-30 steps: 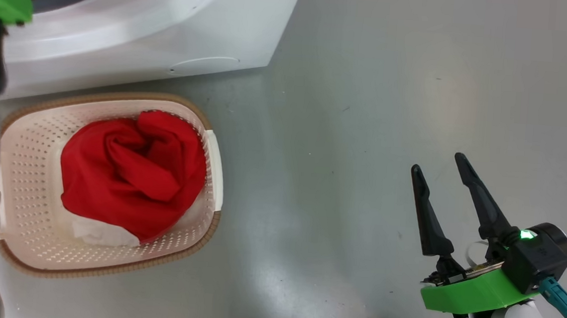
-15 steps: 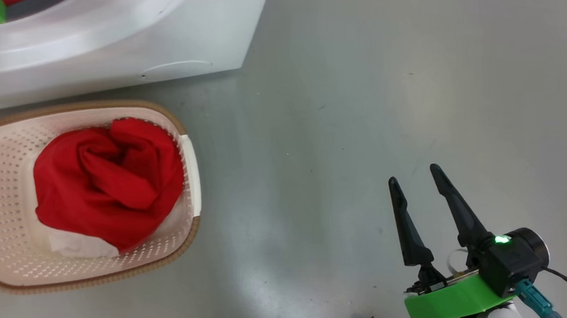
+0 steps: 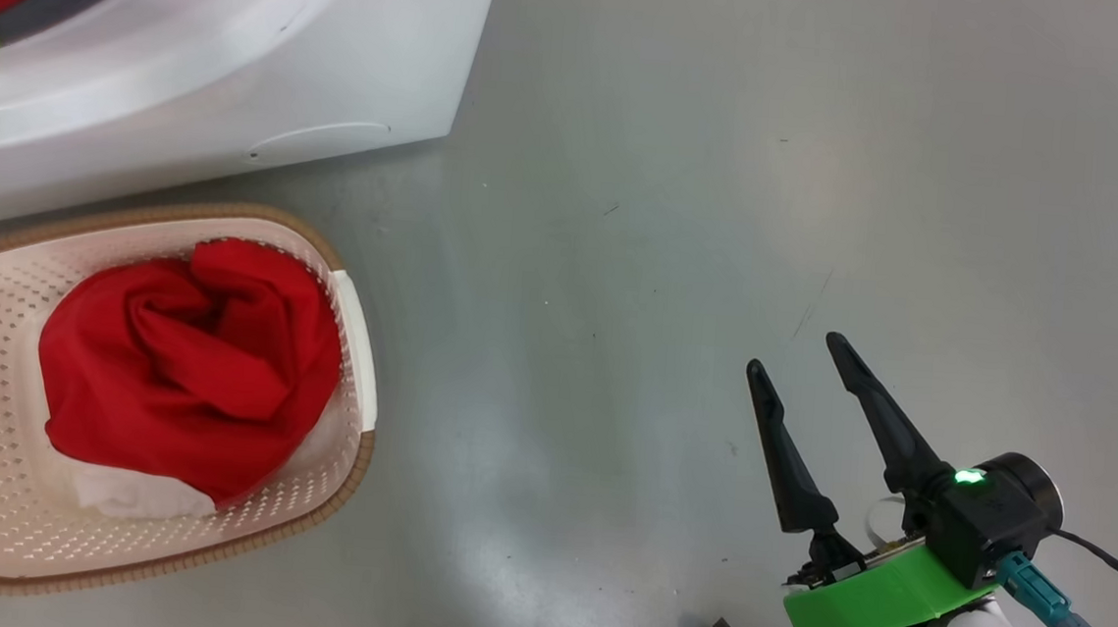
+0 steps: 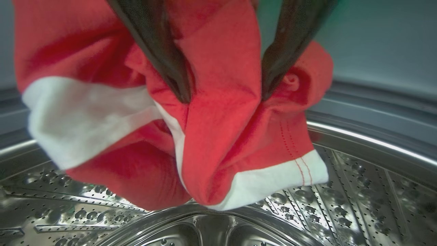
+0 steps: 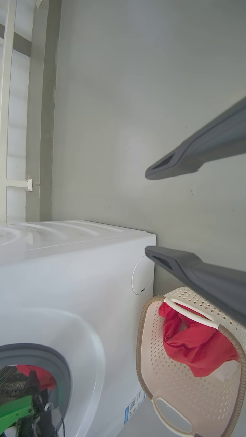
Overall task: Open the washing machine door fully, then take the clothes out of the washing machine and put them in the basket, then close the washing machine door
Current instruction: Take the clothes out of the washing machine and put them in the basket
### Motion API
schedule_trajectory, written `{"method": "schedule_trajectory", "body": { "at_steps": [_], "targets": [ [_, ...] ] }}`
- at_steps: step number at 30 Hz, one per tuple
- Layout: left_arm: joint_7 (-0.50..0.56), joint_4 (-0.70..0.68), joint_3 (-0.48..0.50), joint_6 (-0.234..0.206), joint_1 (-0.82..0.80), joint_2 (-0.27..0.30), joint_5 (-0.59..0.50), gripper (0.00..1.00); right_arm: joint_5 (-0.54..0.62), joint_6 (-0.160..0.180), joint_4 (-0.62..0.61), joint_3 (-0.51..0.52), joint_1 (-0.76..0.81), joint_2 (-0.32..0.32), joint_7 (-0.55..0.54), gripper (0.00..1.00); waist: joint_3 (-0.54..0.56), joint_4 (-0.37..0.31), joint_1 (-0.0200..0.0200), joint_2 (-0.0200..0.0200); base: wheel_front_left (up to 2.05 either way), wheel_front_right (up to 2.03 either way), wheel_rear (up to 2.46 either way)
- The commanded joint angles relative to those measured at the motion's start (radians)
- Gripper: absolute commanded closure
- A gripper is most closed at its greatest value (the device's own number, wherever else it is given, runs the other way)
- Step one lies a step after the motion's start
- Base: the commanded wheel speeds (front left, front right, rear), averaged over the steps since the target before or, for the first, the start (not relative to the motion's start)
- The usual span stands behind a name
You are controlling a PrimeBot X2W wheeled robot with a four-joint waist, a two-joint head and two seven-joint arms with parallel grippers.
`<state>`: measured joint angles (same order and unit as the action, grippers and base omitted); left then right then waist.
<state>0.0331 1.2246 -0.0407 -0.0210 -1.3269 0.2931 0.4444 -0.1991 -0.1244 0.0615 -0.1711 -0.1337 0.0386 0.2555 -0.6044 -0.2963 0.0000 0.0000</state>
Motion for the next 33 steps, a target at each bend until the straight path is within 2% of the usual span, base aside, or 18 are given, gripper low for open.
{"method": "schedule_trajectory", "body": {
  "at_steps": [1,2,6,20,26,33],
  "targets": [
    [-0.014,-0.014,0.007,0.015,-0.018,0.043,0.005,0.29,-0.012,-0.006,-0.016,-0.018,-0.013,0.012,0.006,0.00,-0.003,0.003,0.0000,0.0000,0.00,0.00,0.00],
    [-0.020,-0.014,0.005,0.022,-0.021,0.042,0.005,0.51,-0.011,-0.006,-0.016,-0.017,-0.015,0.012,0.006,0.00,-0.004,0.005,0.0000,0.0000,0.00,0.00,0.00],
    [-0.049,-0.012,-0.002,0.041,-0.024,0.037,0.007,1.00,-0.014,-0.006,-0.017,-0.015,-0.019,0.012,0.006,0.00,-0.005,0.012,0.0000,0.0000,0.00,0.00,0.00],
    [-0.170,-0.034,-0.020,0.093,-0.005,0.013,0.019,1.00,-0.010,-0.006,-0.027,0.007,-0.037,0.012,0.006,0.00,-0.021,0.065,0.0000,0.0000,0.00,0.00,0.00],
    [-0.225,-0.081,-0.042,0.112,0.026,0.012,0.009,1.00,-0.013,-0.006,-0.030,0.017,-0.038,0.012,0.006,0.00,-0.022,0.087,0.0000,0.0000,0.00,0.00,0.00],
    [-0.267,-0.186,-0.053,0.115,0.124,0.016,0.005,1.00,-0.018,-0.006,-0.034,0.030,-0.042,0.012,0.006,0.00,-0.012,0.112,0.0000,0.0000,0.00,0.00,0.00]
  ]
}}
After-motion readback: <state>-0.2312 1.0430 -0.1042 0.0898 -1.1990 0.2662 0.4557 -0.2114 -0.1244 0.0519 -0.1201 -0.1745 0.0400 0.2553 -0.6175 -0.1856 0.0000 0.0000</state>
